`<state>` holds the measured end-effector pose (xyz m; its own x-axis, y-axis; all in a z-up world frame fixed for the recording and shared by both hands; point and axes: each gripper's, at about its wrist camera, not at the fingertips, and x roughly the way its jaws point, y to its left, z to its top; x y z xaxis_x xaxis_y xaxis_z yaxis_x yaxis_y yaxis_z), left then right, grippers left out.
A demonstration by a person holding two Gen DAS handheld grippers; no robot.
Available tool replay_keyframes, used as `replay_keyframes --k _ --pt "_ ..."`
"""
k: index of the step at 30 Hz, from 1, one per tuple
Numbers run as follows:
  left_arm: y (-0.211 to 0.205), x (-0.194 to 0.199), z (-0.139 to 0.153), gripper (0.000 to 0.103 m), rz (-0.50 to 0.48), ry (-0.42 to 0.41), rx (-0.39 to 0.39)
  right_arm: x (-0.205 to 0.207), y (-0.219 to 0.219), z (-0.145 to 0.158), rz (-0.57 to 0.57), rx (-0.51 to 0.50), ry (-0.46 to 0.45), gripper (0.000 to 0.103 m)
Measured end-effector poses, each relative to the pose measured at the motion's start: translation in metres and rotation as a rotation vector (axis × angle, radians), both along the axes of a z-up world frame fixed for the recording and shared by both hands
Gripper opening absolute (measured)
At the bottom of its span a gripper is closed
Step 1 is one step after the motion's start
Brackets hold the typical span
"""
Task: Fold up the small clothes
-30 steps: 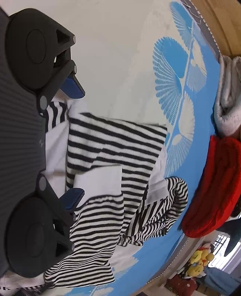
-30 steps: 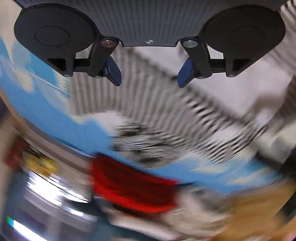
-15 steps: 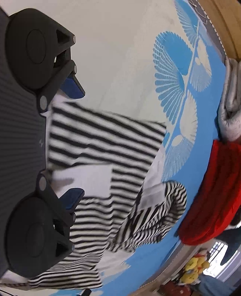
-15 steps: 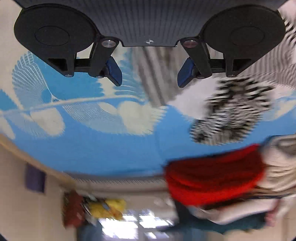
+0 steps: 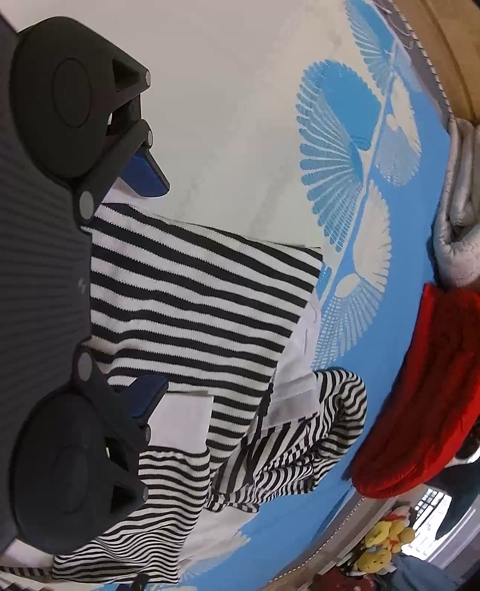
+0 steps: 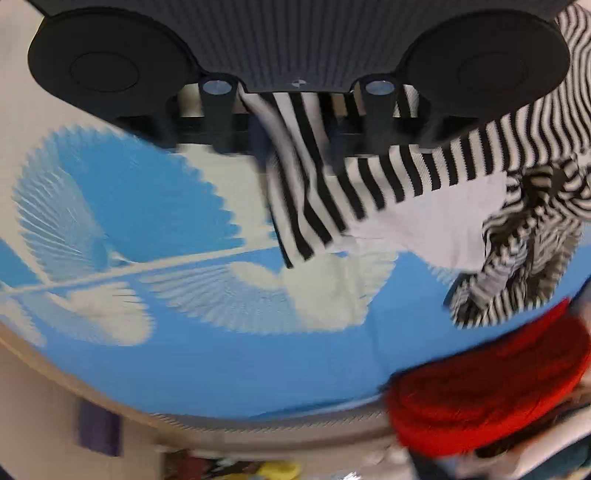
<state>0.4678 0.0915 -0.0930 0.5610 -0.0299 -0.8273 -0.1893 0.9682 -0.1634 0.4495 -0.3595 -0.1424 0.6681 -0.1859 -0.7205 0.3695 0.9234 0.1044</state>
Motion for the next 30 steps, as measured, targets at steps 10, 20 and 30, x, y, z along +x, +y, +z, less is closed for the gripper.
replay_keyframes --k 10,20,30 --pt "-0.032 -0.031 0.017 0.103 -0.122 -0.078 0.191 -0.095 0.078 -0.002 0.284 -0.245 0.133 0.083" --pt "-0.036 -0.073 0.03 0.103 -0.246 -0.14 0.286 -0.17 0.087 0.053 0.242 -0.145 -0.085 0.086" --pt "-0.029 -0.069 0.023 0.103 -0.247 -0.112 0.307 -0.174 0.116 0.049 0.383 -0.259 -0.133 0.087"
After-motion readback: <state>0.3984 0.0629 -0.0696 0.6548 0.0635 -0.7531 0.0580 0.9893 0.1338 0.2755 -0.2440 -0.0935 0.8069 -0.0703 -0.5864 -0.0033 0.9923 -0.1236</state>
